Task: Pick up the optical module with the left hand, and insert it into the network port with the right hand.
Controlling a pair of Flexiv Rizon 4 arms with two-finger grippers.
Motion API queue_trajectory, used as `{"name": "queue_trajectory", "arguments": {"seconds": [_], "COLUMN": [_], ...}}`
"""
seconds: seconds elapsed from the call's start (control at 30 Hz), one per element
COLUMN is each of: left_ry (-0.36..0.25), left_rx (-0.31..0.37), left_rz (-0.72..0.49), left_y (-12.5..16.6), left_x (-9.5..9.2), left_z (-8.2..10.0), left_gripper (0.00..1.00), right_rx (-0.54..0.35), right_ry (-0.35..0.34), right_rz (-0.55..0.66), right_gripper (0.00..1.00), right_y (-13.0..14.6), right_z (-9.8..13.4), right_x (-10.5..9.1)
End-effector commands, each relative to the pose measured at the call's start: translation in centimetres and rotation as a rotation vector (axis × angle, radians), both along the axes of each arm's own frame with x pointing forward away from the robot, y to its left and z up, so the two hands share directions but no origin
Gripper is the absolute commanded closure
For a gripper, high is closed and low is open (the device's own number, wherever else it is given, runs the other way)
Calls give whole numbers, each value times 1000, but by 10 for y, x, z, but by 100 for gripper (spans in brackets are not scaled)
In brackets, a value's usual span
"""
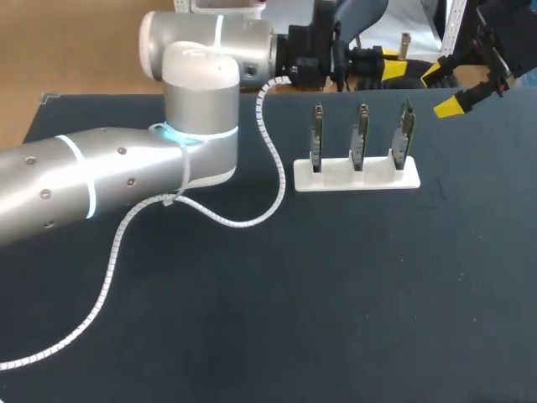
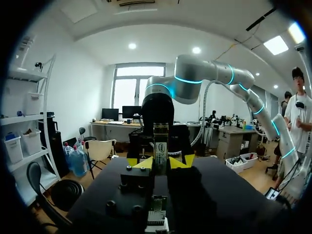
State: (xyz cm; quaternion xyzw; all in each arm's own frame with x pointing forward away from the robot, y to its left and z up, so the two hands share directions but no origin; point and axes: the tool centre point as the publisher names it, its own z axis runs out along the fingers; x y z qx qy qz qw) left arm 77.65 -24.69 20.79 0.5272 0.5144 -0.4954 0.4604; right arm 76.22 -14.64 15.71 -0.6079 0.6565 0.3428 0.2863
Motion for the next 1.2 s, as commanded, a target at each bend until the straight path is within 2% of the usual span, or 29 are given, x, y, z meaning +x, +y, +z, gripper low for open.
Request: {"name": "queue_trajectory", "arguments": {"seconds": [0.03,0.2,0.77,1.2], "left_ry": [-1,5,24,49], "left_rx": [12,23,50,35], "left_rz": [21,45,8,50], "left_y": [-7,-11,-22,-24], "left_x": [2,0,-4,0], "left_z": [-3,-9,-21,-25], "left_gripper": [100,100,100,100], "right_rx": [-1,-1,-1,-1], "right_ry": [-5,-5,-5,-5], "right_rz": [-5,-5,-5,-5], "right_gripper": [0,0,0,0], "right_y": [0,0,0,0], "right_z": [0,0,0,0], "right_x": [-3,-3,-3,-3]}}
